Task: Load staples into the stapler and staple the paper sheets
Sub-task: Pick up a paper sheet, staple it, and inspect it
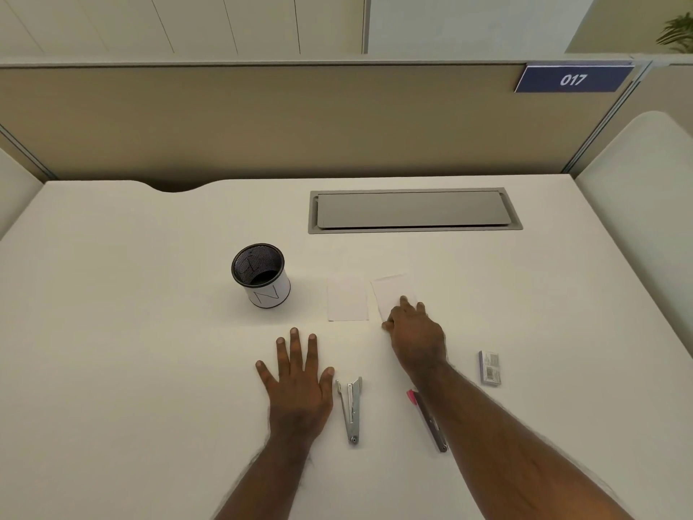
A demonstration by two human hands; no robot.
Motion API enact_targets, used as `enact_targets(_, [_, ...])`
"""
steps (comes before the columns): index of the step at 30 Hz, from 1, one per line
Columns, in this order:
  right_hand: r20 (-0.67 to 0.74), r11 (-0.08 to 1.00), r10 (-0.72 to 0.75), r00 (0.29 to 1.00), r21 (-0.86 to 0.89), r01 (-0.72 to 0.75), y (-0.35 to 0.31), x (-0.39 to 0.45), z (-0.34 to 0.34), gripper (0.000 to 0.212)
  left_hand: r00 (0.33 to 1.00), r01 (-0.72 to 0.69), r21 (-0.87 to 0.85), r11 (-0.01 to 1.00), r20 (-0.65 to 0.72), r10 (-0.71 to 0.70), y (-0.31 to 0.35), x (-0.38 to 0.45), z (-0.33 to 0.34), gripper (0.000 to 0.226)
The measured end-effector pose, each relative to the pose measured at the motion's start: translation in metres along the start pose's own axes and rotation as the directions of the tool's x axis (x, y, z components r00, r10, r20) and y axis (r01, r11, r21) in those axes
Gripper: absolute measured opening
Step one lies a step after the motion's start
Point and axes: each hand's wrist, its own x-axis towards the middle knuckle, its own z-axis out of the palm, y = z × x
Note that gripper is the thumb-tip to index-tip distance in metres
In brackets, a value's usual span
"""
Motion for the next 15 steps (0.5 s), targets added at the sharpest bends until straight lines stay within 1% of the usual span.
enact_targets(2, [0.005,1.0,-0.003,1.0,-0.003,0.003,-0.001,-0.002,-0.004,0.033,1.0,0.002,-0.003,1.0,-0.011,-0.002,-0.001,0.0,0.0,0.064])
enact_targets(4, [-0.071,0.999,0.01,0.997,0.038,-0.007,-0.002,-0.007,-0.011,0.033,1.0,0.0,-0.021,1.0,-0.007,0.0,-0.001,0.001,0.001,0.063])
enact_targets(5, [-0.137,0.995,0.042,0.99,0.093,-0.029,-0.001,-0.011,-0.017,0.031,1.0,0.0,-0.031,1.0,-0.001,0.0,0.0,0.001,0.001,0.064])
enact_targets(6, [-0.185,0.981,0.095,0.978,0.185,-0.06,0.0,-0.015,-0.026,0.026,1.0,0.006,-0.048,0.999,0.007,-0.006,0.0,0.002,-0.001,0.064])
enact_targets(8, [-0.194,0.898,0.181,0.964,0.433,-0.082,0.005,-0.023,-0.047,0.018,0.999,0.039,-0.088,0.995,0.01,-0.038,-0.001,0.003,-0.005,0.062])
enact_targets(9, [-0.172,0.827,0.195,0.966,0.559,-0.067,0.008,-0.028,-0.059,0.017,0.999,0.052,-0.129,0.99,0.0,-0.052,-0.002,0.004,-0.009,0.059])
enact_targets(10, [-0.141,0.725,0.204,0.969,0.686,-0.053,0.011,-0.034,-0.07,0.017,0.998,0.049,-0.209,0.977,-0.028,-0.056,-0.001,0.005,-0.014,0.056])
enact_targets(11, [-0.099,0.584,0.222,0.97,0.81,-0.051,0.014,-0.041,-0.081,0.017,0.996,0.025,-0.318,0.948,-0.072,-0.05,0.002,0.006,-0.022,0.054])
enact_targets(12, [-0.036,0.401,0.224,0.974,0.914,-0.058,0.015,-0.05,-0.091,0.017,0.992,-0.013,-0.437,0.899,-0.117,-0.042,0.008,0.005,-0.034,0.052])
enact_targets(13, [0.027,0.227,0.202,0.979,0.971,-0.073,0.016,-0.06,-0.1,0.016,0.986,-0.056,-0.544,0.837,-0.164,-0.041,0.016,0.004,-0.048,0.047])
enact_targets(14, [0.07,0.101,0.166,0.984,0.991,-0.087,0.017,-0.07,-0.108,0.016,0.977,-0.089,-0.638,0.765,-0.204,-0.057,0.025,0.001,-0.062,0.042])
enact_targets(15, [0.099,0.024,0.131,0.986,0.994,-0.103,0.017,-0.079,-0.113,0.017,0.974,-0.089,-0.731,0.677,-0.205,-0.093,0.034,-0.003,-0.075,0.036])
